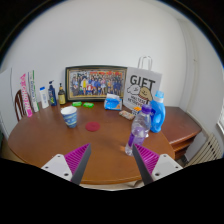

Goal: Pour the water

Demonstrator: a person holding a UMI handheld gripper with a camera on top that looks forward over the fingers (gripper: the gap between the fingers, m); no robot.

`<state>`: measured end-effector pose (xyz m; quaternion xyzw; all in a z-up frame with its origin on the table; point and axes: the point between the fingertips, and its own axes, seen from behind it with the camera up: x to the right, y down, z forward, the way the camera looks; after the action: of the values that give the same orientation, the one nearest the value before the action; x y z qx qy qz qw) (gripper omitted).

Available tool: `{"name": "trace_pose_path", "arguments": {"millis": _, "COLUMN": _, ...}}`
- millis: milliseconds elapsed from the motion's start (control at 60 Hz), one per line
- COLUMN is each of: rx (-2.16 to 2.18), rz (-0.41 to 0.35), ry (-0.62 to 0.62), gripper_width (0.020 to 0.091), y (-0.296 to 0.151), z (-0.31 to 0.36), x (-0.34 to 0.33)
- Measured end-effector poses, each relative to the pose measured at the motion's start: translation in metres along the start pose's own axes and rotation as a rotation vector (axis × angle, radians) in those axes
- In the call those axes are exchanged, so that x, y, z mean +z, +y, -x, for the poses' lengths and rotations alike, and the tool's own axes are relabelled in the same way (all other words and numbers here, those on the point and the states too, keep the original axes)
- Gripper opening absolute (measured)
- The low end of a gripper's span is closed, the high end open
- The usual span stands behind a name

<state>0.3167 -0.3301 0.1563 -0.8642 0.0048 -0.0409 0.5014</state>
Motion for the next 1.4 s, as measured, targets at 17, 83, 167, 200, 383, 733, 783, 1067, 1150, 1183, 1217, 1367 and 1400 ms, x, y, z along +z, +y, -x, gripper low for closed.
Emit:
{"name": "trace_pose_path", "arguments": {"millis": 17, "rx": 0.000, "rz": -0.003, "ry": 0.001, "gripper_width": 0.0861, "y": 0.002, "z": -0.008, "x": 0.005}}
{"name": "trace_pose_path", "arguments": {"millis": 83, "rx": 0.004, "rz": -0.020, "ry": -0.003, "gripper_width": 0.0862, "y": 0.008, "z": -0.037, "x": 0.023}}
{"name": "trace_pose_path", "arguments": {"millis": 167, "rx": 0.018, "rz": -0.044, "ry": -0.022, "gripper_width": 0.0859, "y": 0.011, "z": -0.062, "x": 0.048}}
{"name": "trace_pose_path", "arguments": {"millis": 200, "rx": 0.018, "rz": -0.055, "ry": -0.032, "gripper_width": 0.0858, "y": 0.011, "z": -0.069, "x": 0.059}}
{"name": "trace_pose_path", "arguments": {"millis": 383, "rx": 0.021, "rz": -0.090, "ry": -0.071, "gripper_width": 0.0854, "y": 0.011, "z": -0.090, "x": 0.120}}
{"name": "trace_pose_path", "arguments": {"millis": 733, "rx": 0.044, "rz": -0.230, "ry": -0.106, "gripper_width": 0.0492, "y": -0.005, "z": -0.090, "x": 0.167}}
{"name": "trace_pose_path", "arguments": {"millis": 783, "rx": 0.038, "rz": -0.234, "ry": -0.097, "gripper_width": 0.0449, "y": -0.005, "z": -0.090, "x": 0.167}}
{"name": "trace_pose_path", "arguments": {"millis": 1067, "rx": -0.002, "rz": -0.219, "ry": -0.030, "gripper_width": 0.0349, "y": -0.013, "z": -0.094, "x": 0.166}}
{"name": "trace_pose_path", "arguments": {"millis": 1150, "rx": -0.050, "rz": -0.222, "ry": 0.006, "gripper_width": 0.0349, "y": -0.028, "z": -0.090, "x": 0.165}}
{"name": "trace_pose_path", "arguments": {"millis": 1183, "rx": -0.074, "rz": -0.226, "ry": 0.021, "gripper_width": 0.0350, "y": -0.036, "z": -0.087, "x": 0.165}}
{"name": "trace_pose_path", "arguments": {"millis": 1217, "rx": -0.103, "rz": -0.228, "ry": 0.034, "gripper_width": 0.0349, "y": -0.046, "z": -0.084, "x": 0.167}}
{"name": "trace_pose_path", "arguments": {"millis": 1367, "rx": -0.293, "rz": -0.236, "ry": 0.129, "gripper_width": 0.0349, "y": -0.098, "z": -0.059, "x": 0.169}}
{"name": "trace_pose_path", "arguments": {"millis": 1400, "rx": -0.354, "rz": -0.233, "ry": 0.155, "gripper_width": 0.0349, "y": -0.111, "z": -0.050, "x": 0.170}}
